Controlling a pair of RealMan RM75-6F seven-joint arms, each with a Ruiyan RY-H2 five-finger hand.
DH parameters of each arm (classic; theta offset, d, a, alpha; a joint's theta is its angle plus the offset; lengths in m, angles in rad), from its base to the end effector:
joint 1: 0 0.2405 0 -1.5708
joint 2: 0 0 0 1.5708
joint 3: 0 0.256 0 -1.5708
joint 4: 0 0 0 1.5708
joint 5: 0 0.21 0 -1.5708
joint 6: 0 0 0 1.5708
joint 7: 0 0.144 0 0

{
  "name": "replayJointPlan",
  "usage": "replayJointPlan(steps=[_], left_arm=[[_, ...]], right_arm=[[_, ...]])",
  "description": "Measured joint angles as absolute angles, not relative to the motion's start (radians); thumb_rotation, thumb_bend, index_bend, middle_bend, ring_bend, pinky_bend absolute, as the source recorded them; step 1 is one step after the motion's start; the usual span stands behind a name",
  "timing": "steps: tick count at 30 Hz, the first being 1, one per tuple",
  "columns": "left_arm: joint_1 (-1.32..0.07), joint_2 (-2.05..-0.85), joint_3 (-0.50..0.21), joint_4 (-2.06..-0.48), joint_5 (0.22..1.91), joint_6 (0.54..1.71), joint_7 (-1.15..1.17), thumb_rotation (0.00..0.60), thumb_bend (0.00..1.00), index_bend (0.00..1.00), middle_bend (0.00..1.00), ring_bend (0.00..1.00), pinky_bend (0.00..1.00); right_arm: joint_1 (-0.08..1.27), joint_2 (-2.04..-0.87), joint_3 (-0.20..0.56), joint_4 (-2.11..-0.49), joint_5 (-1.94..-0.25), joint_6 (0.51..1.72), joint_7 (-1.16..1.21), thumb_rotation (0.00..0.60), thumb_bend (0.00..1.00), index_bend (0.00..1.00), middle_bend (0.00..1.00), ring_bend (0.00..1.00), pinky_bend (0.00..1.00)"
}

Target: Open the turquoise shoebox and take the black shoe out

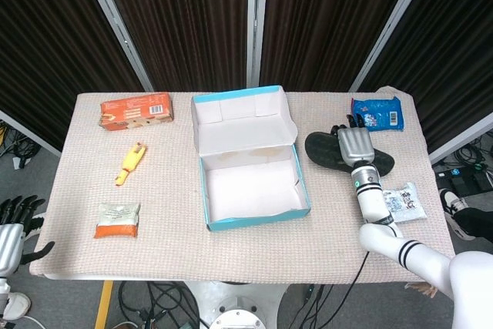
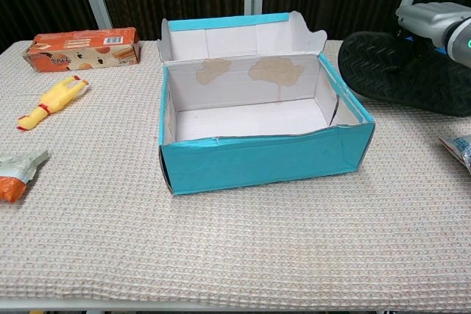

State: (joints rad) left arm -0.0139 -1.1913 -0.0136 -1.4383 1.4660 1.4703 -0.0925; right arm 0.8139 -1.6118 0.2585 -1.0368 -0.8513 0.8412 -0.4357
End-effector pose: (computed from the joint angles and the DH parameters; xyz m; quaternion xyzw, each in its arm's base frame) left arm -0.3580 0.1505 0.1488 -0.5745 -0.4265 -0.3454 0.6072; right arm -0.2197 -0.4309 0.0221 0.6761 -0.3785 0.2722 0.5706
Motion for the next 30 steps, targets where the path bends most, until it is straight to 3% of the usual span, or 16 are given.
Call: replayJointPlan(steps=[5,9,13,16,23,30], left_arm=[[-0.015,-1.19,-0.013,-1.436,1.47,1.472,-0.094,0.6,0.16,0.17,0.11,0.04,0.06],[-0.018,-1.191,-0.016,-1.436,1.477,1.478,-0.094,0.6,0.16,0.17,0.11,0.04,0.06],[-0.023,-1.196,-0.019,-1.439,1.491,1.488,-0.09,0.6,0.16,0.17,0.11,0.04,0.06],[-0.031,-1.2,-0.02,-1.444,1.502,1.488,-0.085,0.6,0.16,0.17,0.11,0.04,0.06],[-0.047,-1.204,-0.027,-1.458,1.517,1.491,-0.063,0.6,0.16,0.17,0.11,0.04,0.06],[-0.064,-1.208,-0.03,-1.476,1.528,1.486,-0.038,0.6,0.16,0.17,0.11,0.04,0.06]], right_arm=[[0.801,-1.572,0.268,-1.123,-0.862,0.866,-0.419,0.6,0.01,0.0,0.0,0.0,0.0],[0.764,-1.498,0.27,-1.243,-0.896,0.91,-0.382,0.6,0.04,0.0,0.0,0.0,0.0],[0.683,-1.407,0.253,-1.395,-0.985,1.014,-0.311,0.6,0.14,0.04,0.13,0.0,0.04],[0.584,-1.338,0.218,-1.477,-1.092,1.135,-0.222,0.6,0.2,0.12,0.18,0.0,0.06],[0.321,-1.201,0.081,-1.578,-1.329,1.421,0.009,0.6,0.21,0.13,0.18,0.0,0.05],[0.15,-1.13,-0.011,-1.625,-1.449,1.591,0.083,0.6,0.21,0.13,0.16,0.0,0.01]])
